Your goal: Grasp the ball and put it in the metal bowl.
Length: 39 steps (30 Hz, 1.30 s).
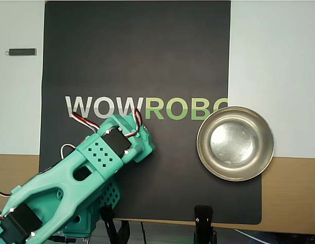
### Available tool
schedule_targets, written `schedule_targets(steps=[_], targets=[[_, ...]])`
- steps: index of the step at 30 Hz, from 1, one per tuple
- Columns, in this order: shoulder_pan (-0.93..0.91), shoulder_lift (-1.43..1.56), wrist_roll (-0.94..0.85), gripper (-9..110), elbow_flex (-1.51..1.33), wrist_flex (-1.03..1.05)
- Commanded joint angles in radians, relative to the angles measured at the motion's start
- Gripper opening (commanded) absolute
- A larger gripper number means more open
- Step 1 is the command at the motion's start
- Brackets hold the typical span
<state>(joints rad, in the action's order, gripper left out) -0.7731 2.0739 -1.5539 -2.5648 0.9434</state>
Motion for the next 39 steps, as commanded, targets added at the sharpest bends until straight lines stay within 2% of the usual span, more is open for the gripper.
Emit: schedule_targets(steps=[1,7,17,29,39], targets=[[0.003,0.011,-0.003,52,0.008,-0.009],[0.003,0.011,-0.003,30,0.009,-0.009],[-0.006,0.011,0.006,30,0.063,0.011],[-0.021,0.008,0.011,30,0.273,0.215],[-0.031,0.006,0.114,30,0.460,0.336]])
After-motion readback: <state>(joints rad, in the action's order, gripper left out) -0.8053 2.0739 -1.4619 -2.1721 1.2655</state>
